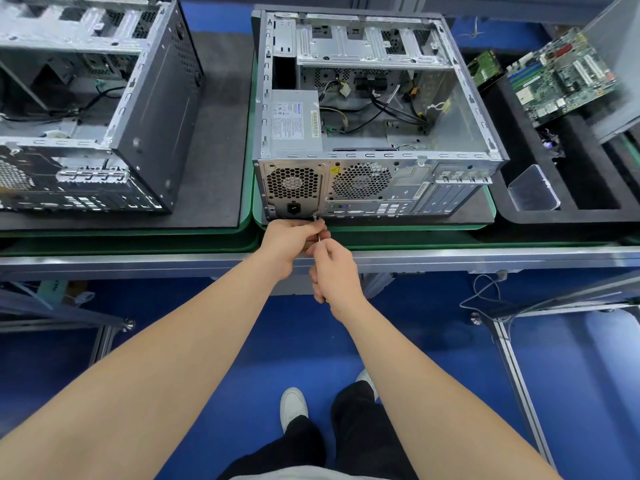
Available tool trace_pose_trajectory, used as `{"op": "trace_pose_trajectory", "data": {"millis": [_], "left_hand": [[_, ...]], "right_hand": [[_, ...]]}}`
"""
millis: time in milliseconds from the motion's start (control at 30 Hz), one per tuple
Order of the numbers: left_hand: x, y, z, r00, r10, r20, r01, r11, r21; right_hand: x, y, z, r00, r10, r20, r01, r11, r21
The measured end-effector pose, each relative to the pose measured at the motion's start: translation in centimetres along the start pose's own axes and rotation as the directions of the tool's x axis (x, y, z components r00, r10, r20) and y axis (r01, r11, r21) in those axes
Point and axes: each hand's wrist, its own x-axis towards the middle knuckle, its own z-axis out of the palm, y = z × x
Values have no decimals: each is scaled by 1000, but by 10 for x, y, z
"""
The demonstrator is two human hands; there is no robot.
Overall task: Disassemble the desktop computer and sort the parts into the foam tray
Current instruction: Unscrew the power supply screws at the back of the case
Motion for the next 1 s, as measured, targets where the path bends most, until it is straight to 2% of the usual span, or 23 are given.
{"op": "trace_pose_trajectory", "data": {"millis": [133,233,333,467,533,600,667,733,800,900,1000], "left_hand": [[-1,-1,3,999,14,-41,-12,999,53],[-1,-2,6,997,-1,-82,5,999,50],[0,-4,9,994,18,-109,-11,998,62],[0,-4,8,993,49,-109,-39,995,88],[0,-2,8,996,40,-78,-35,997,68],[0,0,7,999,29,-46,-27,999,36],[-1,2,7,1000,12,-27,-12,1000,-7],[-2,2,8,1000,2,-9,-2,1000,-18],[-4,3,7,1000,-6,6,6,1000,-14],[-6,5,6,1000,-22,18,23,999,-32],[-5,6,6,1000,-25,15,26,999,-29]], "right_hand": [[-4,-4,7,975,-176,-139,117,928,-355],[-4,-5,11,949,-254,-185,104,809,-579],[-3,-3,12,939,-274,-209,94,786,-611],[-2,1,7,951,-263,-163,167,880,-444],[1,3,0,977,-179,-113,143,953,-268],[3,4,-8,999,-33,-30,33,999,6],[7,5,-15,986,134,98,-157,940,302],[9,8,-20,942,229,245,-322,823,469],[9,11,-20,889,246,386,-437,706,557],[7,11,-18,815,195,545,-547,568,615],[9,7,-15,788,143,599,-582,488,650]]}}
